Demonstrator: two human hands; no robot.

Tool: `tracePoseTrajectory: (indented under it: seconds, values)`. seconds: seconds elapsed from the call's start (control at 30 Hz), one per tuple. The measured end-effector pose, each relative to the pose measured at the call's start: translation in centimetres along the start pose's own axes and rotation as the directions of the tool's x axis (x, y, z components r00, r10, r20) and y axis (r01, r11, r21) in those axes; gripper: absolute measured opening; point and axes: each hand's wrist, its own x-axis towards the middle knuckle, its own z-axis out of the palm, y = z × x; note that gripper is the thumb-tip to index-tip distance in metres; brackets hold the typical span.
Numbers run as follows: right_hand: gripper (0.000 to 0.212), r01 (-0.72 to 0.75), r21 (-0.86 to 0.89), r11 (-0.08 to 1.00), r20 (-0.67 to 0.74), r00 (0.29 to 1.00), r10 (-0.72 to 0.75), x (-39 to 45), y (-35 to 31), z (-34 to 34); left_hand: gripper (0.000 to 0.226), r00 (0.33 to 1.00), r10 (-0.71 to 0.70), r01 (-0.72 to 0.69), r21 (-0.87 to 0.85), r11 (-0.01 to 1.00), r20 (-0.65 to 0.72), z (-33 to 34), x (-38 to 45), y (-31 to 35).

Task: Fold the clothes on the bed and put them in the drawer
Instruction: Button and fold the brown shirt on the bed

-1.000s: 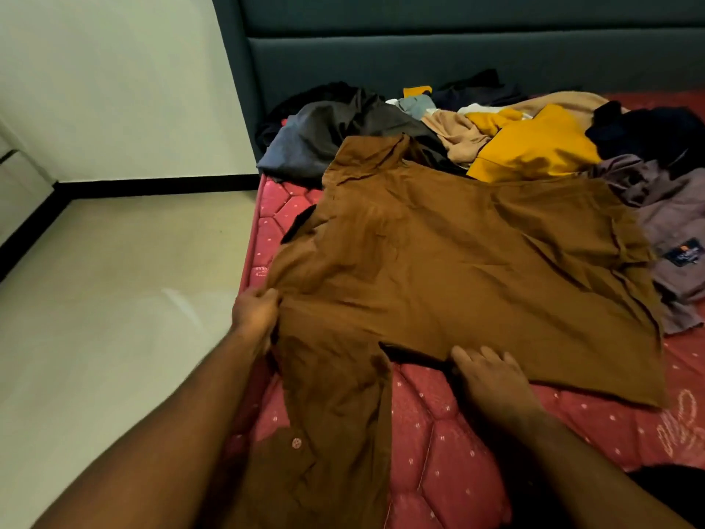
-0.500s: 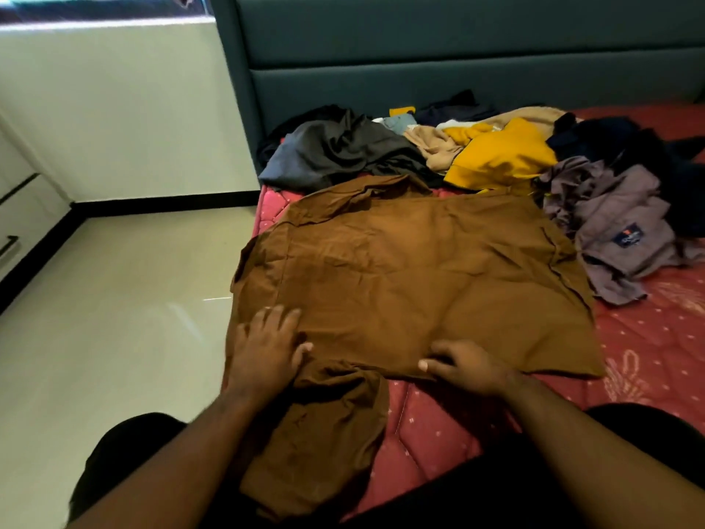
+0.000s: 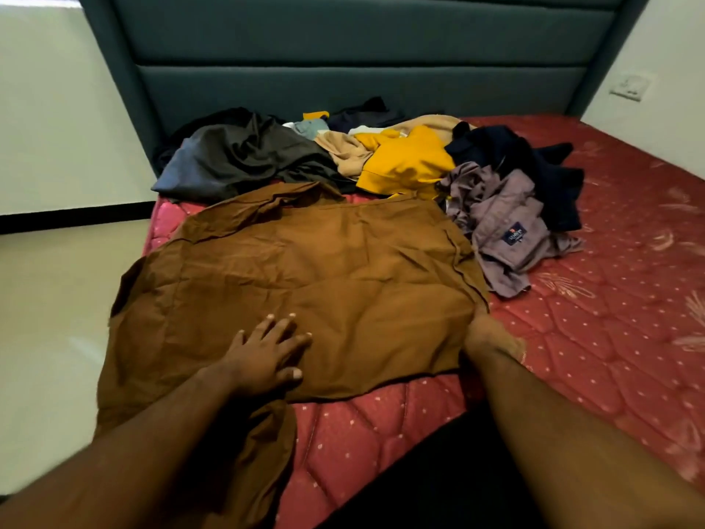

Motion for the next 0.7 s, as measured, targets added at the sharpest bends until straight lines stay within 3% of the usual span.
tracePoseTrajectory:
  seconds: [0.03,0.1,0.17,0.23,0.3,0.37,0.43,0.5,0.53,0.57,0.6,0.7]
  values:
    - [0.056,0.005,-0.031,1.0,0.034,0.999,-0.004,-2.0,-1.1,-1.3,0.087,1.0,0.006,-0.006,-0.002,1.0,-0.017,1.0,0.0,0.5]
    - [0.039,-0.003,-0.08,0.997,-0.073,0.997,-0.003,-2.1,-1.0,-2.2,0.094,0.994,0.035,-0.036,-0.009,0.999,-0.103,3.4,-0.6,1.8]
    - [0.033,-0.026,-0.168,0.985,-0.122,0.993,0.006,-1.4,-0.2,-2.6,0.089,0.986,0.025,-0.032,-0.039,0.999,-0.163,5.0,-1.3,3.4]
    - [0.032,-0.053,-0.265,0.963,-0.086,0.996,0.031,-1.6,0.0,-2.4,0.085,0.989,-0.006,-0.001,-0.051,0.999,-0.148,5.3,-1.7,4.5]
    - [0.04,-0.047,-0.469,0.882,-0.06,0.998,0.021,-2.7,-1.0,-2.3,0.091,0.993,-0.02,0.01,-0.084,0.996,-0.116,4.2,-1.7,4.7]
    - [0.045,0.137,-0.546,0.826,-0.076,0.975,-0.211,-3.7,-3.2,-1.9,0.099,0.991,-0.048,0.029,-0.145,0.989,-0.126,1.8,-1.3,4.1]
    - [0.046,0.498,-0.44,0.748,0.067,0.848,-0.525,-4.8,-6.2,-0.5,0.086,0.975,-0.089,0.06,-0.147,0.987,-0.201,-0.9,0.2,3.4]
    - [0.049,0.787,-0.254,0.562,0.313,0.617,-0.722,-6.7,-9.2,1.1,0.064,0.957,-0.119,0.083,-0.143,0.986,-0.265,-2.5,2.1,3.0]
    - [0.05,0.843,-0.189,0.503,0.402,0.534,-0.744,-7.1,-9.8,2.3,0.063,0.955,-0.126,0.085,-0.162,0.983,-0.268,-2.8,3.1,2.9]
    - [0.052,0.849,-0.155,0.505,0.465,0.514,-0.721,-6.6,-9.7,3.6,0.065,0.96,-0.134,0.091,-0.181,0.979,-0.245,-2.4,3.9,2.9]
    - [0.056,0.816,-0.149,0.558,0.476,0.554,-0.683,-5.6,-9.1,4.0,0.068,0.966,-0.141,0.1,-0.186,0.977,-0.217,-1.6,4.4,2.9]
    - [0.073,0.487,-0.111,0.866,0.332,0.84,-0.429,1.6,-5.0,2.9,0.078,0.96,-0.157,0.143,-0.078,0.987,-0.232,1.2,4.6,3.4]
